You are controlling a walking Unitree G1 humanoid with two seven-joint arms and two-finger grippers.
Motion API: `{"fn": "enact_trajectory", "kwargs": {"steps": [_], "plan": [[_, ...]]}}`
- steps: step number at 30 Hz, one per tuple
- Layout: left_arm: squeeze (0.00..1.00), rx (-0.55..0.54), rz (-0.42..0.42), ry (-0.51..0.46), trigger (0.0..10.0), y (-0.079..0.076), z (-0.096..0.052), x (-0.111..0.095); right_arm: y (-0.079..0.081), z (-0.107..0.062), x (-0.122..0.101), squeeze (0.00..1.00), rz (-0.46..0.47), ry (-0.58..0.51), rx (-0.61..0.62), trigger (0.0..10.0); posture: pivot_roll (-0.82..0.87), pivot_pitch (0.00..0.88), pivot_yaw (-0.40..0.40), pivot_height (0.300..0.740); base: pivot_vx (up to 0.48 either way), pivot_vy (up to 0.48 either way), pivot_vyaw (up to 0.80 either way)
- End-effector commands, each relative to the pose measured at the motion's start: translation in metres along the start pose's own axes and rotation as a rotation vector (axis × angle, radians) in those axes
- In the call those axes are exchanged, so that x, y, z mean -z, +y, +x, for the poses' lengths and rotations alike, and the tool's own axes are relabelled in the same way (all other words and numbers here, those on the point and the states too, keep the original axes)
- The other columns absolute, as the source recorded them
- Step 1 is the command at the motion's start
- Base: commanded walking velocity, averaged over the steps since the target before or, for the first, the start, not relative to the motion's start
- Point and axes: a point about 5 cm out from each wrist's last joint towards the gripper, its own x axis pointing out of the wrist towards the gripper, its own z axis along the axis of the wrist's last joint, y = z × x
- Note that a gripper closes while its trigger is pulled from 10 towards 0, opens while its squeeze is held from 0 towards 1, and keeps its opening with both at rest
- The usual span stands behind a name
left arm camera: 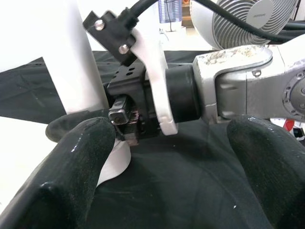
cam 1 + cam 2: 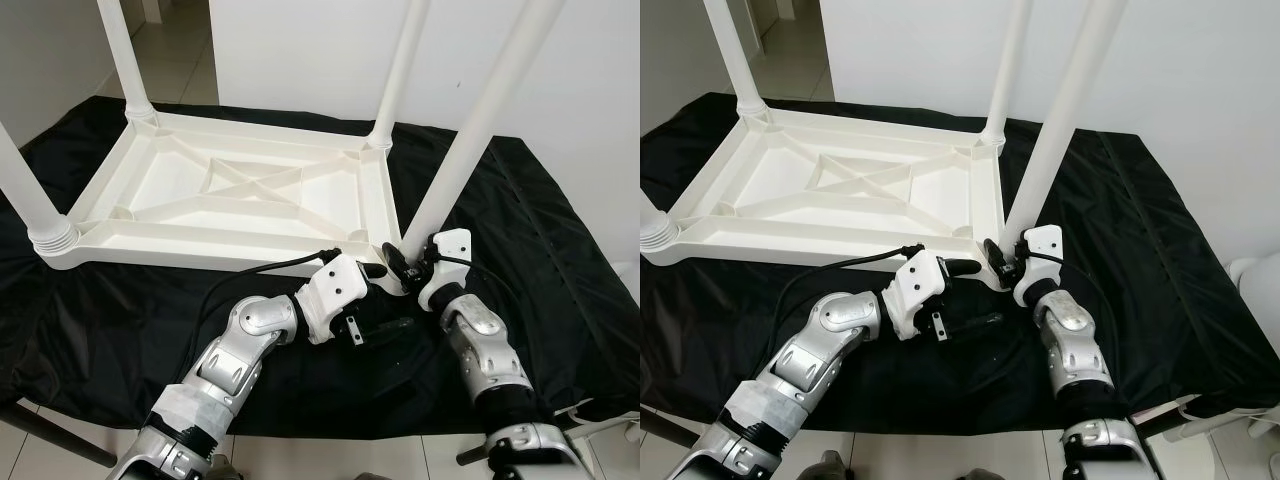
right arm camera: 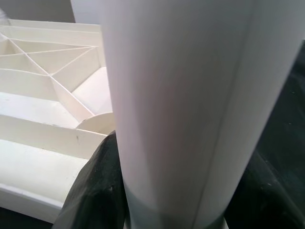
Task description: Building children table
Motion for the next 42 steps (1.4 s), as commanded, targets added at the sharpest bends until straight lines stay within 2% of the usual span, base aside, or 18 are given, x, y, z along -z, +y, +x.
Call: {"fn": "enact_trajectory", "kwargs": {"steps": [1,3,4,5,12,13,14,15,16,17,18,19,26,27,28,32,35,42], "plan": [[0.00,-0.015,0.012,0.005,10.0,0.001,0.002,0.000,-0.012,-0.008,0.016,0.00,-0.019,0.091,0.071,0.0,0.03,0.000,-0.067,0.740,0.000,0.000,0.00],[0.00,-0.008,0.010,0.004,10.0,0.000,0.003,0.000,0.000,-0.009,0.019,0.00,0.008,0.111,0.274,0.0,0.03,0.000,-0.064,0.740,0.000,0.000,0.00],[0.00,-0.008,0.010,0.004,10.0,0.000,0.003,0.000,0.000,-0.009,0.019,0.00,0.008,0.111,0.274,0.0,0.03,0.000,-0.064,0.740,0.000,0.000,0.00],[0.00,-0.006,0.011,0.004,10.0,0.000,0.003,0.000,0.005,-0.010,0.020,0.00,0.011,0.118,0.350,0.0,0.03,0.000,-0.064,0.740,0.000,0.000,0.00],[0.00,-0.003,0.010,0.006,10.0,0.000,0.003,0.000,0.014,-0.011,0.016,0.00,0.006,0.101,0.397,0.0,0.03,0.000,-0.061,0.740,0.000,0.000,0.00],[0.00,-0.002,0.010,0.006,10.0,0.000,0.003,0.000,0.012,-0.011,0.013,0.00,0.006,0.080,0.392,8.8,0.03,0.000,-0.063,0.740,0.000,0.000,0.00],[0.00,-0.002,0.010,0.006,10.0,0.000,0.003,0.000,0.012,-0.011,0.013,0.00,0.006,0.080,0.392,8.8,0.03,0.000,-0.063,0.740,0.000,0.000,0.00],[0.00,-0.002,0.011,0.007,10.0,0.000,0.003,0.000,0.008,-0.012,0.010,0.33,0.012,0.054,0.383,10.0,0.03,0.000,-0.063,0.740,0.000,0.000,0.00],[0.00,-0.002,0.011,0.007,10.0,0.000,0.003,0.000,0.008,-0.012,0.010,0.33,0.012,0.054,0.383,10.0,0.03,0.000,-0.063,0.740,0.000,0.000,0.00],[0.00,-0.003,0.012,0.007,10.0,0.000,0.002,0.000,0.005,-0.013,0.007,0.93,0.016,0.039,0.377,10.0,0.03,0.000,-0.063,0.740,0.000,0.000,0.00],[0.00,-0.003,0.012,0.007,10.0,0.000,0.002,0.000,0.005,-0.013,0.007,0.93,0.016,0.039,0.377,10.0,0.03,0.000,-0.063,0.740,0.000,0.000,0.00],[0.00,-0.005,0.013,0.008,10.0,0.000,0.002,0.000,0.000,-0.016,0.005,1.00,0.022,0.020,0.353,10.0,0.04,0.000,-0.068,0.740,0.000,0.000,0.00],[0.00,-0.015,0.010,0.010,10.0,0.001,-0.001,0.000,-0.018,-0.031,0.001,1.00,0.024,-0.005,0.278,10.0,0.04,0.000,-0.072,0.740,0.000,0.000,0.00],[0.00,-0.015,0.008,0.011,10.0,0.000,-0.001,0.001,-0.024,-0.035,0.002,0.81,0.016,0.001,0.232,10.0,0.04,0.000,-0.074,0.740,0.000,0.000,0.00],[0.00,-0.015,0.006,0.012,10.0,-0.001,-0.002,0.002,-0.026,-0.038,0.002,0.00,-0.001,0.000,0.168,10.0,0.04,0.000,-0.073,0.740,0.000,0.000,0.00],[0.00,-0.014,0.005,0.014,10.0,-0.001,-0.002,0.002,-0.031,-0.043,0.002,0.00,-0.043,-0.002,0.060,10.0,0.04,0.000,-0.072,0.740,0.000,0.000,0.00],[0.00,-0.012,0.006,0.016,10.0,0.001,-0.003,0.002,-0.037,-0.042,0.003,0.00,-0.077,0.018,-0.081,10.0,0.04,0.000,-0.069,0.740,0.000,0.000,0.00],[0.00,-0.009,0.010,0.018,10.0,0.002,-0.003,0.002,-0.044,-0.030,-0.001,0.00,-0.112,0.038,-0.200,10.0,0.05,0.000,-0.070,0.740,0.000,0.000,0.00]]}}
